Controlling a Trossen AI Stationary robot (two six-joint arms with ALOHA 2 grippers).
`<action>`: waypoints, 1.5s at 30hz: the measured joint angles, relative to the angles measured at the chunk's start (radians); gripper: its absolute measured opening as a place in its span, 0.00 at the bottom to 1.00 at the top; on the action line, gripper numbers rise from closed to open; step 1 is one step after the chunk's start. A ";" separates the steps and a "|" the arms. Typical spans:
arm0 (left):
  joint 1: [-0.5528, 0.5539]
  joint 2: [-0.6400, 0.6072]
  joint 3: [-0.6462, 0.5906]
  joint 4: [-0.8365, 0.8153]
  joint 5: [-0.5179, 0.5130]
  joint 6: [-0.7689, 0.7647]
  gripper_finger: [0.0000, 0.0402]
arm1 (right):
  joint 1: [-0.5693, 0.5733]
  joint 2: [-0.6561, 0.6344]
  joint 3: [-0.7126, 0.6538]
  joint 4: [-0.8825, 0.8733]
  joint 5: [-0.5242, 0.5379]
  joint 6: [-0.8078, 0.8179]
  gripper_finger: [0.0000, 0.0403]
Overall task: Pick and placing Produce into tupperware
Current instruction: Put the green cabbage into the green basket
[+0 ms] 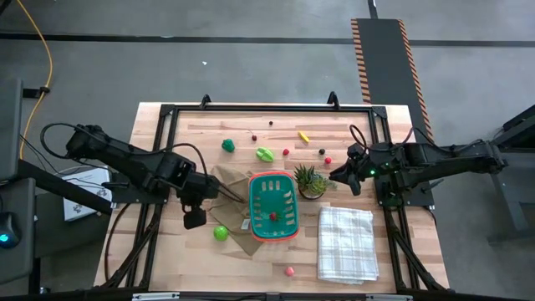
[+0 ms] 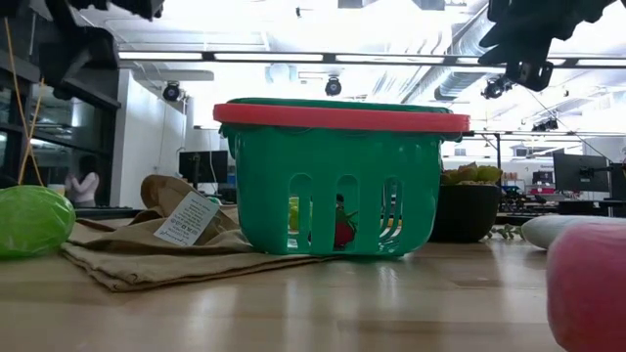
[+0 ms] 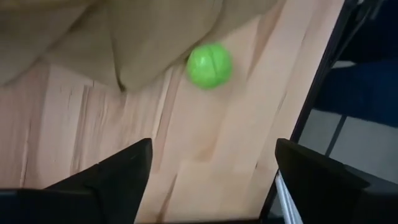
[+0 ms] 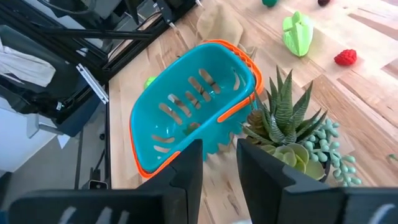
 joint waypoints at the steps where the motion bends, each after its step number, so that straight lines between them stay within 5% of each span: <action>1: 0.000 0.000 0.000 0.016 -0.006 0.002 0.83 | 0.000 0.000 0.000 0.000 0.000 0.000 0.22; 12: -0.002 0.000 0.000 0.129 -0.073 0.035 0.79 | 0.000 0.000 0.000 -0.005 0.000 0.016 0.22; 20: -0.117 0.000 0.000 0.128 -0.117 -0.030 0.77 | 0.000 0.000 0.000 -0.005 0.000 0.038 0.22; 35: -0.394 0.022 0.000 0.128 -0.505 -0.255 0.77 | 0.000 0.000 0.000 -0.004 0.000 0.045 0.22; 45: -0.419 0.151 0.000 0.168 -0.528 -0.286 0.78 | 0.000 0.000 0.000 -0.004 0.000 0.045 0.22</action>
